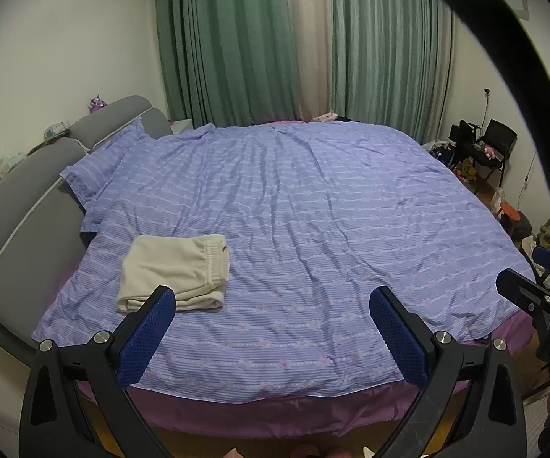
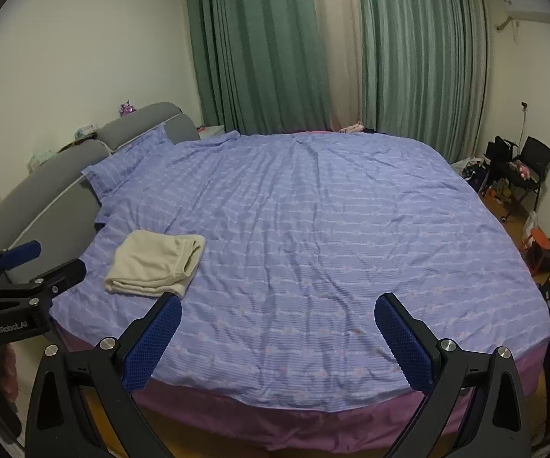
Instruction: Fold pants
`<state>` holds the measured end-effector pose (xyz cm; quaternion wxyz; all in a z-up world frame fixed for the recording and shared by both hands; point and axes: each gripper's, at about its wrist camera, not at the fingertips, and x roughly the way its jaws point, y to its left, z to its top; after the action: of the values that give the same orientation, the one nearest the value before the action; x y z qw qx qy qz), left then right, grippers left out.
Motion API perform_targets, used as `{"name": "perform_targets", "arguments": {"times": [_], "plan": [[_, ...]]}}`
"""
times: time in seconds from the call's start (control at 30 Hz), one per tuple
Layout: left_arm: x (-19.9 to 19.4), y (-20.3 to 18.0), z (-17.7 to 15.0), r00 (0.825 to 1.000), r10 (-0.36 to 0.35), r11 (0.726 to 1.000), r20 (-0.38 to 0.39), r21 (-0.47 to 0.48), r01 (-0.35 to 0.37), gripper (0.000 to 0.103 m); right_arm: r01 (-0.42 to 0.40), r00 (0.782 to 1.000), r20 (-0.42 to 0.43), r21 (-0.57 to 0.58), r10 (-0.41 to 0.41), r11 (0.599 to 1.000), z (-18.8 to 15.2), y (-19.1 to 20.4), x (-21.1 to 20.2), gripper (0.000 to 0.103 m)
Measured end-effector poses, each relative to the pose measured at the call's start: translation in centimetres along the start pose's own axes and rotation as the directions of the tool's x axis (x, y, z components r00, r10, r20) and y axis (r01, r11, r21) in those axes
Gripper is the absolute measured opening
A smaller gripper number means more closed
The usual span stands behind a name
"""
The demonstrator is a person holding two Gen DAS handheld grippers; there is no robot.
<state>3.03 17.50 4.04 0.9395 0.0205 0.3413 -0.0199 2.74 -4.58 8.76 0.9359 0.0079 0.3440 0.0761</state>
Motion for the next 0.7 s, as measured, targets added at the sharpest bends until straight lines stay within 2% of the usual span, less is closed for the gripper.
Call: {"name": "perform_targets", "arguments": {"times": [0.3,0.7], "plan": [[-0.5,-0.6,-0.2,1.0,0.018,1.0,0.01,0.017,-0.018,0.103,0.011,1.0,0.009,-0.005,-0.01,1.0,0.0,-0.2,-0.7,0.102],[-0.8,-1.5,-0.3,1.0,0.005,1.0,0.015,0.029,-0.005,0.103,0.027,1.0,0.014,-0.002,-0.027,1.0,-0.1,-0.7,-1.4,0.102]]}}
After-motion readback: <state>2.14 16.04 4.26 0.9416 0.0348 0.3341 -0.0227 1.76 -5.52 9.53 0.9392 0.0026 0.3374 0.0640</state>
